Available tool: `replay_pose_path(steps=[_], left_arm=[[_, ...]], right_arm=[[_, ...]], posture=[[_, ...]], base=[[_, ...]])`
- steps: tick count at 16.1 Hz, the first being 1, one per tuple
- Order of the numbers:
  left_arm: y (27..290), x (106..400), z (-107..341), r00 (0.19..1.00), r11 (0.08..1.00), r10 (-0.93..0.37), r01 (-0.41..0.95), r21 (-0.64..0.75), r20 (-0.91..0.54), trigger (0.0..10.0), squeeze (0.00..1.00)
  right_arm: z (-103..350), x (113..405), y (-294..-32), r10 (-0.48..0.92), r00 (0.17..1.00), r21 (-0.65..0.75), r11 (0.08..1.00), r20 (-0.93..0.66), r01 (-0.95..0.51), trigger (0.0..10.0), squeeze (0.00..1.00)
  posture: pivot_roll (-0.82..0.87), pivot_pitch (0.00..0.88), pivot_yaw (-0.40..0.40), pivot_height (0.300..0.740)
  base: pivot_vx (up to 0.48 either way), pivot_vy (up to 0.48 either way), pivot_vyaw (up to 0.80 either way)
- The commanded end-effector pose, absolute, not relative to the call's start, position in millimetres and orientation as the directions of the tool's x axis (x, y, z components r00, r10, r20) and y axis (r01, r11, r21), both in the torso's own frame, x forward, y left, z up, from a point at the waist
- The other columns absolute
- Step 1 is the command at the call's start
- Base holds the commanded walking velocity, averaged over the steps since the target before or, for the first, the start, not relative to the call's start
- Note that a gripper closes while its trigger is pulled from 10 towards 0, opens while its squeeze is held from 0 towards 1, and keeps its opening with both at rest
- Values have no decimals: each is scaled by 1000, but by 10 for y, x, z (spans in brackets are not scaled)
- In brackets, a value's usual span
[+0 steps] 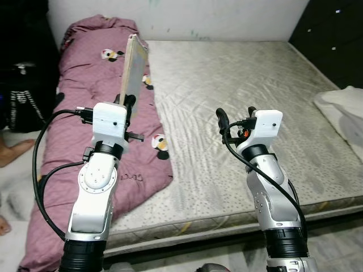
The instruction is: Clean up the room
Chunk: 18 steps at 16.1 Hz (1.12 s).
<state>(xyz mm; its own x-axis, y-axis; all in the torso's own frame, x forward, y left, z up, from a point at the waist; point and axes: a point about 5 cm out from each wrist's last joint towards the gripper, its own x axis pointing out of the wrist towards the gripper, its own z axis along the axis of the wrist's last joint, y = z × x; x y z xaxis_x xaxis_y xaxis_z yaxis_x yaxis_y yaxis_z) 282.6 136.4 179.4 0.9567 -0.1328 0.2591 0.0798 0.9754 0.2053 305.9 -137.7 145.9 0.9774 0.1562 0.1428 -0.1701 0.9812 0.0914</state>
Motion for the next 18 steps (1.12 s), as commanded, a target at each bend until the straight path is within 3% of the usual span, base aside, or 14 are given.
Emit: replay_pose_path(steps=[1,6,18], left_arm=[[1316,2817,1875,940,975,-154,95,202,304,10000,0],[1311,2822,1879,940,975,-155,96,200,305,10000,0],[1289,2817,1856,941,978,-150,97,186,303,10000,0]], right_arm=[[1453,3063,-1416,154,978,74,983,138,-165,10000,0],[1477,3056,-1415,156,975,71,983,158,-169,10000,0],[1454,3054,-1444,139,980,83,985,140,-151,10000,0]], posture=[[10,0,-69,740],[8,0,-68,740],[0,0,-74,740]], base=[[0,-349,0],[0,-359,498],[0,-354,0]])
